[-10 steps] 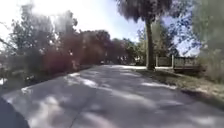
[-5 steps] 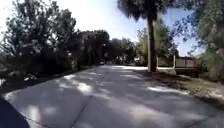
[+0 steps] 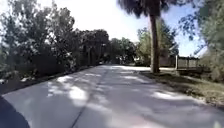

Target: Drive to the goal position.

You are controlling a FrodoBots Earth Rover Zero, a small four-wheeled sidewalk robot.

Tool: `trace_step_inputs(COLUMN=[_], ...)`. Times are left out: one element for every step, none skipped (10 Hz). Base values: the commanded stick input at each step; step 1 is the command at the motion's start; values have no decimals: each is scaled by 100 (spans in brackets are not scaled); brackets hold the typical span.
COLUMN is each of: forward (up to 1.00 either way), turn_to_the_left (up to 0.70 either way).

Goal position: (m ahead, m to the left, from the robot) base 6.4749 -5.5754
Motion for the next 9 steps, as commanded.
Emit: trace_step_inputs(forward=[70, 70, 70, 70, 70, 70, 70, 70, 70], turn_to_the_left=[0, 0, 0, 0, 0, 0, 0, 0, 0])
